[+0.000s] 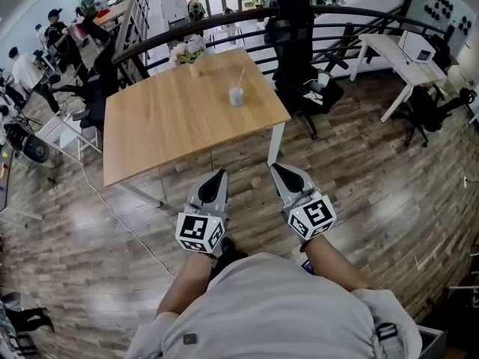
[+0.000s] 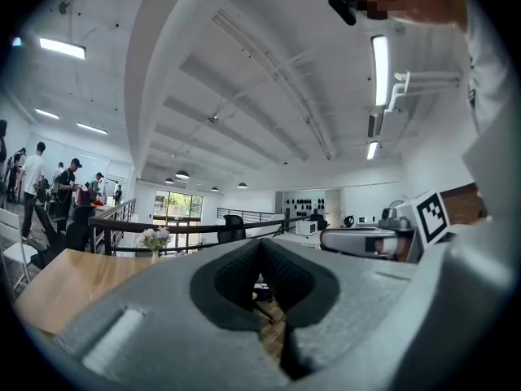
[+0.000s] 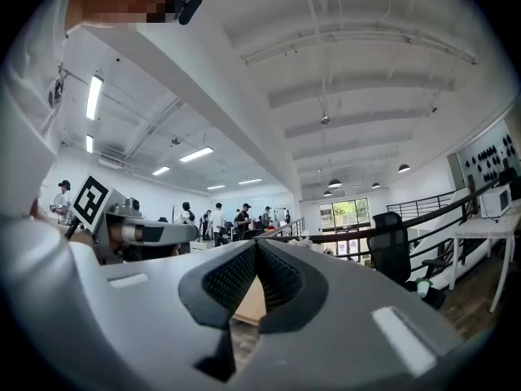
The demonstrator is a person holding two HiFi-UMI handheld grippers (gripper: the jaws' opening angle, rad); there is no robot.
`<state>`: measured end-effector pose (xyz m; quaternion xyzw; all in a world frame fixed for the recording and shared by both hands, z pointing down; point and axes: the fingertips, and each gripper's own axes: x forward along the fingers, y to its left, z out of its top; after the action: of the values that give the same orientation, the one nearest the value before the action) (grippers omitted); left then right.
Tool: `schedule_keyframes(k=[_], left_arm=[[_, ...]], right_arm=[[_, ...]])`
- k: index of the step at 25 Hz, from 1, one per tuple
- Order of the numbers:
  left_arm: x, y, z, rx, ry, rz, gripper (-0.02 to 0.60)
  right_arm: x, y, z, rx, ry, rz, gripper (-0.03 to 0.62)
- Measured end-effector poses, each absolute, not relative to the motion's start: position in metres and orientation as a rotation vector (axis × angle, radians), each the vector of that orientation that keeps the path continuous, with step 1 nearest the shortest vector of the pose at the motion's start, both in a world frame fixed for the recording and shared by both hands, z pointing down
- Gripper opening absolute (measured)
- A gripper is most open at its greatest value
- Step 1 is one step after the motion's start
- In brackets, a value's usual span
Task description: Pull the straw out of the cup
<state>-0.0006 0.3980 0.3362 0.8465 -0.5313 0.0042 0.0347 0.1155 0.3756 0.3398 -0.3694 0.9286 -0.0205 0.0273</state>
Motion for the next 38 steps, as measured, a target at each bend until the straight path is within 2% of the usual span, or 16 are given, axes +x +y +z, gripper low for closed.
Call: schedule_keyframes(k=[12, 18, 29, 38], left_arm=[[-0.1, 0.338, 0.321, 2.68, -1.53, 0.004, 0.005], [-0.122, 0.316, 0.328, 2.669, -1.496, 0.003, 0.005], [-0.102, 0.231, 0.347, 2.63, -1.546, 0.062, 0.005], [-0.042, 0.122, 0.344, 2.583, -1.605, 0.046, 0.005]], right_arm=[[-0.004, 0.314, 0.324, -1.153, 2.869, -0.042, 0.009], [-0.034, 0.298, 0.331, -1.144, 2.901, -0.064, 0.009], [-0.004, 0.203, 0.348, -1.129, 2.86, -0.127, 0.009], [0.043, 0.099, 0.345, -0.987, 2.909, -0.132, 0.009]])
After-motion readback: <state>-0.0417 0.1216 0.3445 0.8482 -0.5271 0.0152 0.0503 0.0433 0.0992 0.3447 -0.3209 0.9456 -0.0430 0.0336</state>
